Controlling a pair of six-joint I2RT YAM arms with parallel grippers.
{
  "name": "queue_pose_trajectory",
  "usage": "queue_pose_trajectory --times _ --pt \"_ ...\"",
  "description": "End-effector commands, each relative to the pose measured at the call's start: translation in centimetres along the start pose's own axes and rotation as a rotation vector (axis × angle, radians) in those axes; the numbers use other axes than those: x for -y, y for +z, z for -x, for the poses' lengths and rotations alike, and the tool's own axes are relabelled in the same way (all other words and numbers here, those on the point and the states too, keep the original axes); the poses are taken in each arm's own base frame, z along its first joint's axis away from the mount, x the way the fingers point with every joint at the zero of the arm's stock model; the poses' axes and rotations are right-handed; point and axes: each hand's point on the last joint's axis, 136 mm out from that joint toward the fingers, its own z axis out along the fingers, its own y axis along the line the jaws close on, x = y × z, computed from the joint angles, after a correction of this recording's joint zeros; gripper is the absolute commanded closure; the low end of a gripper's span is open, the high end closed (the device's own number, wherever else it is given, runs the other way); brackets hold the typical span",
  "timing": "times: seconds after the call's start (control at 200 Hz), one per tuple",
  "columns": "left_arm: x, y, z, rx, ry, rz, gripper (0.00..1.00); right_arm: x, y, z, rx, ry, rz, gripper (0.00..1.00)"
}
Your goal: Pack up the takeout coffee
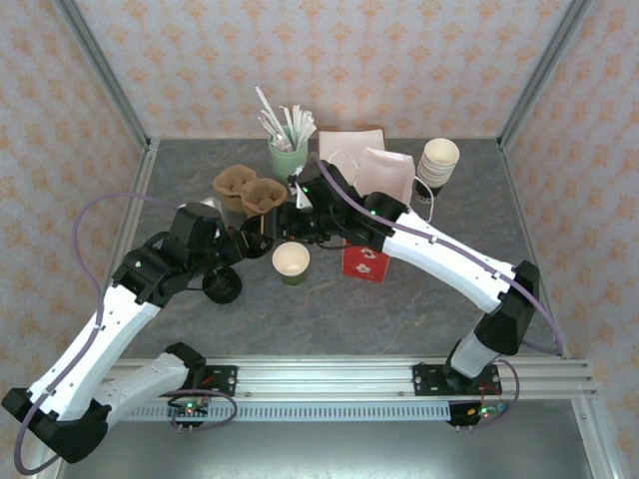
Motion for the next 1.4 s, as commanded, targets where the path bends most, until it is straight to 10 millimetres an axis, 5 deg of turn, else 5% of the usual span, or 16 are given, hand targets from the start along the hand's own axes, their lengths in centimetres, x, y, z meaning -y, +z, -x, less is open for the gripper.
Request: queue_pose_trajectory --times 0.0,0.35,0.636,0.741,0.906,1.171,1.396 --pt "0.5 -0.6 1.0 0.039 0.001 0.000 0.87 -1.0 -0.3 0.2 -0.001 -0.022 0.018 0.60" --pt "1.1 -0.4 0.9 0.034 0.018 -0.008 0.87 -0.4 0.1 0.1 -0.004 -0.018 -0.009 0.69" --pt "1.6 -0.6 1.1 0.045 0.036 -0.031 0.87 0.6 0.0 0.1 -0.001 -0.008 -0.056 0.86" --pt "2.1 -1.1 1.4 0.068 0.080 -0.063 0.71 0.9 -0.6 0.2 0.007 0.004 -0.071 0.89" --pt "3.4 -3.5 2.9 0.177 0.212 -0.146 0.45 1.6 -2.3 0.7 0.029 0.061 -0.080 0.90" --pt "7.3 -7.3 2.9 0.399 0.608 -0.301 0.42 2.1 -4.9 1.0 0.038 0.141 -0.075 0.90" --pt "10.3 -6.7 -0.1 0.491 0.941 -0.324 0.45 2.2 -6.5 1.2 0.038 0.204 -0.044 0.91"
